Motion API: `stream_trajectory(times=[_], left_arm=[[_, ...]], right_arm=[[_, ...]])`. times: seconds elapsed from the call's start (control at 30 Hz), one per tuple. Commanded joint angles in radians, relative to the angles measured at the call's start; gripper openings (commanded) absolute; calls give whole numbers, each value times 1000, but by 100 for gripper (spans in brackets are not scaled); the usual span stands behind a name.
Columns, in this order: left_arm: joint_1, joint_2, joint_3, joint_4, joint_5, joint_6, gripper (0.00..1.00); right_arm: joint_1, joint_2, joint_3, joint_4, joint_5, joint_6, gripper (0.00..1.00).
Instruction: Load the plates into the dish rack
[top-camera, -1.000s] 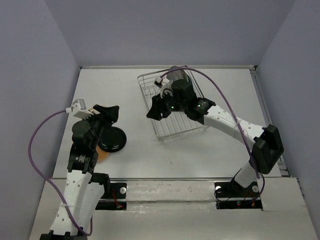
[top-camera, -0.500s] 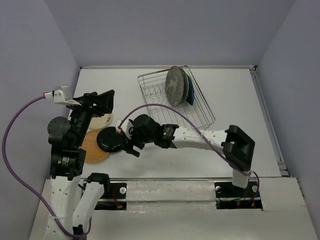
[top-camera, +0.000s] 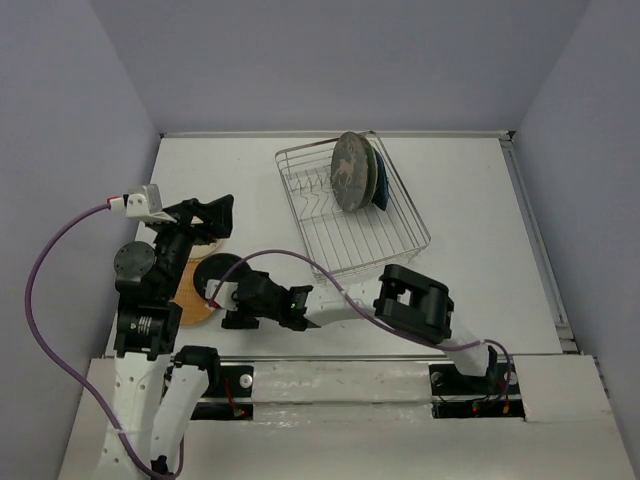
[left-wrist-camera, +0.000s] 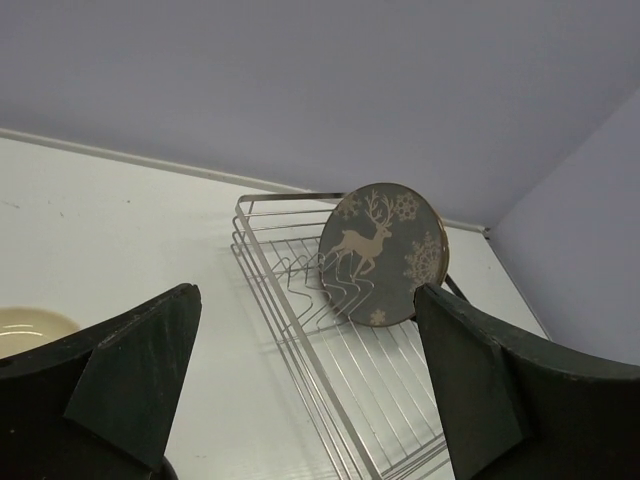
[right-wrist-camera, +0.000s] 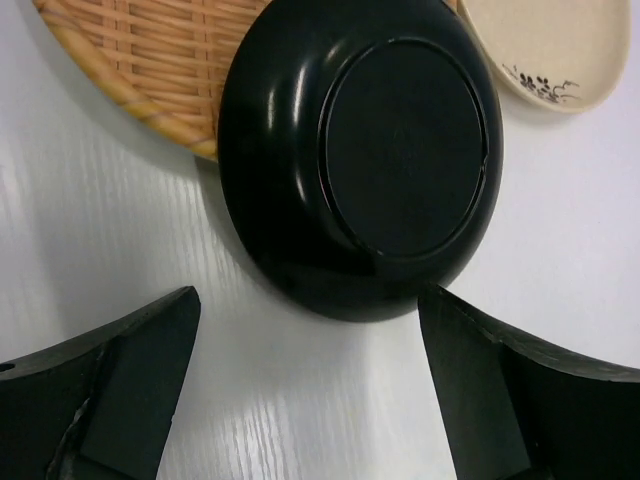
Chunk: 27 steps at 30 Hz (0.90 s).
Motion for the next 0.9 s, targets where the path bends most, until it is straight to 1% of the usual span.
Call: stream_trajectory(times=[0.0, 0.13, 0.2, 0.33, 0.43, 0.57, 0.6, 0.7, 0.73, 0.77, 0.83, 0.87], left_arm=[[-13, -1, -20, 113, 0, 30, 99], [-59, -2, -23, 99, -32, 62, 99], [-66, -7, -26, 92, -55, 70, 99], [-79, -16, -29, 84, -66, 75, 99], [-79, -18, -31, 84, -69, 76, 99], [-79, -21, -32, 86, -69, 72, 99], [-79, -21, -34, 86, -70, 72, 99], [-75, -21, -37, 89, -67, 67, 99], [-73, -19, -38, 90, -67, 66, 99], [-73, -18, -40, 92, -66, 66, 99], [-70, -16, -42, 93, -63, 64, 99], [-67, -16, -43, 93, -63, 63, 99]], right_arm=[[8, 63, 58, 205, 118, -47, 95], [17, 120, 90, 241, 133, -44, 95], [28, 149, 101, 262, 148, -44, 95], [37, 200, 146, 287, 210, -73, 91], [46, 203, 146, 290, 239, -84, 87], [46, 180, 110, 314, 270, -73, 72], [46, 174, 92, 320, 277, -72, 65], [46, 152, 69, 339, 319, -76, 55], [46, 146, 64, 344, 329, -81, 53], [46, 141, 58, 351, 339, -84, 47], [46, 123, 44, 363, 368, -94, 40], [46, 114, 26, 385, 374, -98, 34]])
